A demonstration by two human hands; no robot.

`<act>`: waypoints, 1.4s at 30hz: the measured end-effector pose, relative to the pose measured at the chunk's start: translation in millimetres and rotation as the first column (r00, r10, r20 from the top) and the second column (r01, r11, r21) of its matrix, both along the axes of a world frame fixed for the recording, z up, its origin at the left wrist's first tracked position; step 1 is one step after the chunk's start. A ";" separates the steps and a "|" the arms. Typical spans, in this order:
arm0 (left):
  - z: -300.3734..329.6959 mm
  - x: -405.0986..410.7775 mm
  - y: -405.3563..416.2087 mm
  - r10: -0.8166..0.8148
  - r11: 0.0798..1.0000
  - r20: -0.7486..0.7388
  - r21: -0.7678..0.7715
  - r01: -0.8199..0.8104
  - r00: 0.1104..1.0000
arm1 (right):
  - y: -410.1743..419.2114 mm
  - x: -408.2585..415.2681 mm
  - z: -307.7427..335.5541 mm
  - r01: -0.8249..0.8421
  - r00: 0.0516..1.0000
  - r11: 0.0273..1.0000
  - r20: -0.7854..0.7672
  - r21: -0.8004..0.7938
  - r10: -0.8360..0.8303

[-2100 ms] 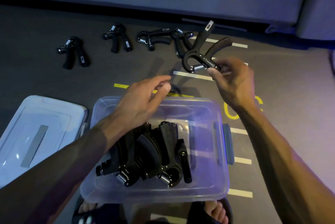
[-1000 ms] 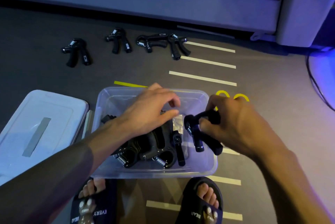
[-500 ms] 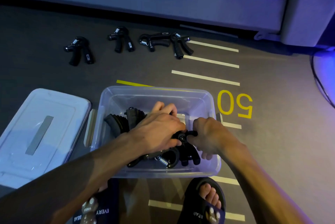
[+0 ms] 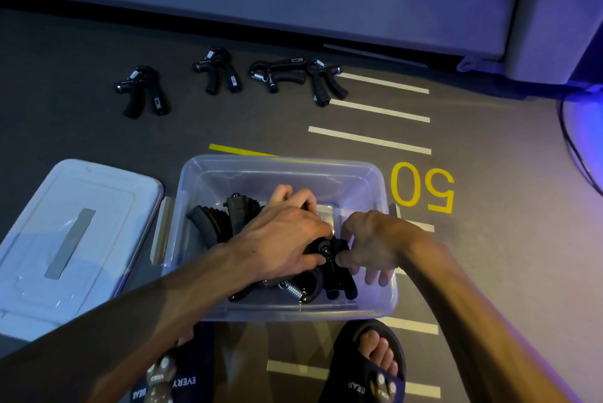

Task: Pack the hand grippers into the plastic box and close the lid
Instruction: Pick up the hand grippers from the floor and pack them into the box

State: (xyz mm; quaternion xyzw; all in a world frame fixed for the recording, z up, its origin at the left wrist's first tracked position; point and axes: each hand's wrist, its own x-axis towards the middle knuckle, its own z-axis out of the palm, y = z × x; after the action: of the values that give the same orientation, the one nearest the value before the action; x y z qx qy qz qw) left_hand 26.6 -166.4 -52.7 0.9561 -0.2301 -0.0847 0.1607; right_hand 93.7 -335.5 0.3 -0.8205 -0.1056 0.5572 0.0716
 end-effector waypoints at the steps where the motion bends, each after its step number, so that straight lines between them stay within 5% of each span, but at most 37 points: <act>1: -0.5 -0.1 0.0 0.003 1.000 -0.004 -0.005 -0.003 1.000 | 0.7 0.9 1.3 -0.008 1.000 1.000 -0.009 -0.010 0.008; 29: -2.3 -6.9 3.5 -0.004 1.000 0.017 -0.003 0.004 1.000 | -0.5 0.5 3.2 -0.062 0.998 0.998 0.017 -0.029 0.063; 42: -0.1 -7.0 27.8 0.040 0.998 0.162 -0.047 -0.033 0.986 | -3.9 14.0 29.2 -0.111 0.988 0.994 0.109 0.007 0.109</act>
State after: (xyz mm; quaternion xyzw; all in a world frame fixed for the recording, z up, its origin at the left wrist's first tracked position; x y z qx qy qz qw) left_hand 19.6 -138.5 -52.8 0.9601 -0.2266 0.0017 0.1641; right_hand 107.7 -339.4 29.5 -0.8420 -0.1581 0.5143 0.0402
